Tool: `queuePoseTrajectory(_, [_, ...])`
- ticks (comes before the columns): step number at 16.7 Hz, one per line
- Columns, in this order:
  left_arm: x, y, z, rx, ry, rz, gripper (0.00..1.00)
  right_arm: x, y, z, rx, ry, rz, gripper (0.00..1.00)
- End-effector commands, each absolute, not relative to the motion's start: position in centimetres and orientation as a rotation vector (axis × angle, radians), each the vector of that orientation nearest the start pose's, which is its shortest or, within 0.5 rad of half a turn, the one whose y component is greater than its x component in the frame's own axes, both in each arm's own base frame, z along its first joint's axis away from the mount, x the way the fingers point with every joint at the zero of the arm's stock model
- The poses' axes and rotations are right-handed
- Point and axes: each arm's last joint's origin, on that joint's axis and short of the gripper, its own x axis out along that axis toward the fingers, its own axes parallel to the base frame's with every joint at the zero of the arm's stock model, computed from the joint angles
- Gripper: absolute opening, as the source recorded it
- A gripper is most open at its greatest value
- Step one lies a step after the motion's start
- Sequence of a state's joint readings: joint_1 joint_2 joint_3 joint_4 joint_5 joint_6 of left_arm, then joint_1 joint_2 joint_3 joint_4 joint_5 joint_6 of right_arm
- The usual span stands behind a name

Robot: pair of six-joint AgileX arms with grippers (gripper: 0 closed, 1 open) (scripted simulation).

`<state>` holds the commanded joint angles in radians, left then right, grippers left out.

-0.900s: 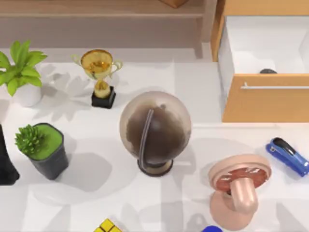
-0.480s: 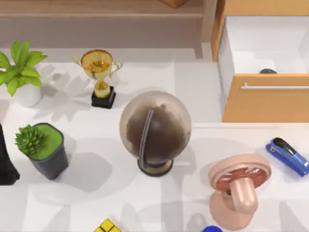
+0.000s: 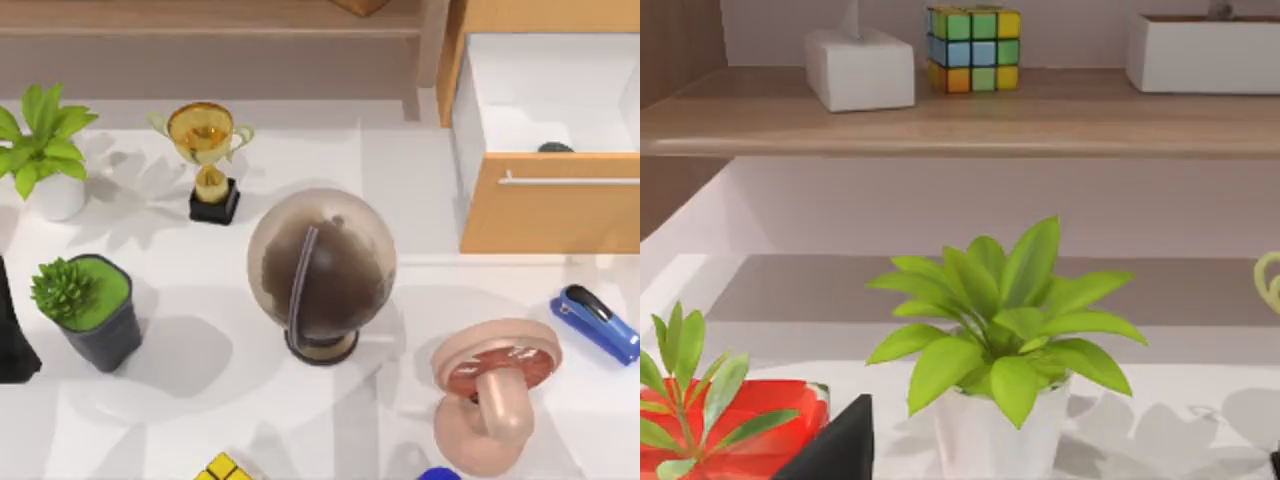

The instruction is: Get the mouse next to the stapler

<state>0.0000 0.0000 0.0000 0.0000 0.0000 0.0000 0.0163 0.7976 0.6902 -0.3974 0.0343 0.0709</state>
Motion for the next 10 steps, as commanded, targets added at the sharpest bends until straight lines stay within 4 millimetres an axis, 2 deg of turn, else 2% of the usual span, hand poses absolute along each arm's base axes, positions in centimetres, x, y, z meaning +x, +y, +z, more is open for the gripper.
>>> queuePoseTrajectory(3, [10.6, -0.1, 16.0, 0.000, 0.000, 0.000, 1.00, 22.2, 1.2, 28.9, 0.031, 0.664, 0.010, 1.00])
queuePoseTrajectory(7, [10.6, -0.1, 16.0, 0.000, 0.000, 0.000, 1.00, 26.9, 3.0, 30.4, 0.011, 0.791, 0.074, 1.00])
queuePoseTrajectory(10, [10.6, -0.1, 16.0, 0.000, 0.000, 0.000, 1.00, 31.2, 3.9, 30.7, 0.012, 0.885, 0.076, 1.00])
